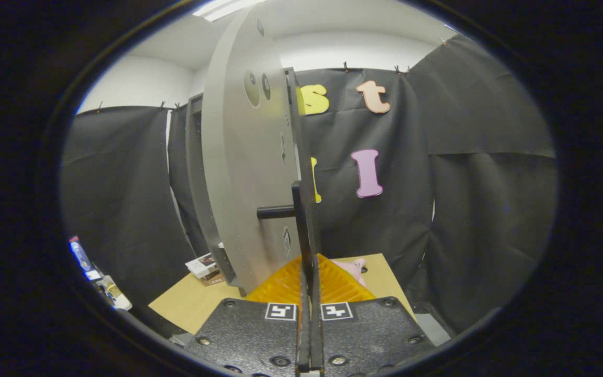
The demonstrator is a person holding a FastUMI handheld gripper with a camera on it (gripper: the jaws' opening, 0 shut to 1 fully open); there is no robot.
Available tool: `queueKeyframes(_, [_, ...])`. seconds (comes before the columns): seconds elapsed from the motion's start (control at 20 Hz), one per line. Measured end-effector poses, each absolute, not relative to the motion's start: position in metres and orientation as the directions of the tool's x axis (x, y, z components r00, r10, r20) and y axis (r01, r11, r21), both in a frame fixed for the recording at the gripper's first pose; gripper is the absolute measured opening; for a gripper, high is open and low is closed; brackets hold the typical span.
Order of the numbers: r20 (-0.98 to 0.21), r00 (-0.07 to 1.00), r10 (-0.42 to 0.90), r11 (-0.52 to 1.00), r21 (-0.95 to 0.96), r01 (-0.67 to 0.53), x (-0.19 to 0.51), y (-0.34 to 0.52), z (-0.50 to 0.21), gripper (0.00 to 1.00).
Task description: Open the shoe cabinet door, grab the shoes and put them into the shoe cabinet, then close the shoe cabinet door.
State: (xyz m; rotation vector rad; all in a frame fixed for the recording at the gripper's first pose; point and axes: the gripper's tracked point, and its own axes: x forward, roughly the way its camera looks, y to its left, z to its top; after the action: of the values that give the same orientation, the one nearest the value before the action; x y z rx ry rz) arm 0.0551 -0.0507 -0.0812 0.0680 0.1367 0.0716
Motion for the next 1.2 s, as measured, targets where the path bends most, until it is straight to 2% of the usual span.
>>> queueKeyframes(0.3, [-0.143, 0.989, 0.022, 0.997, 0.073, -0.012, 0.041, -0.055, -0.088, 0.04])
queueKeyframes(0.5, [-0.143, 0.985, -0.092, 0.994, 0.049, 0.099, 0.019, -0.068, -0.089, 0.04])
queueKeyframes(0.65, [-0.135, 0.983, -0.122, 0.992, 0.016, 0.125, 0.004, -0.064, -0.091, 0.04])
queueKeyframes(0.75, [-0.129, 0.984, -0.12, 0.993, -0.006, 0.12, 0.0, -0.056, -0.094, 0.2])
queueKeyframes(0.95, [-0.14, 0.985, -0.102, 0.994, -0.041, 0.097, -0.008, -0.035, -0.107, 0.76])
queueKeyframes(1.0, [-0.149, 0.985, -0.085, 0.996, -0.036, 0.08, -0.009, -0.027, -0.113, 0.85])
queueKeyframes(1.15, [-0.193, 0.981, -0.031, 1.0, -0.012, 0.029, -0.003, 0.001, -0.137, 0.92])
queueKeyframes(1.2, [-0.211, 0.977, -0.012, 1.0, 0.006, 0.014, 0.0, 0.011, -0.147, 0.98])
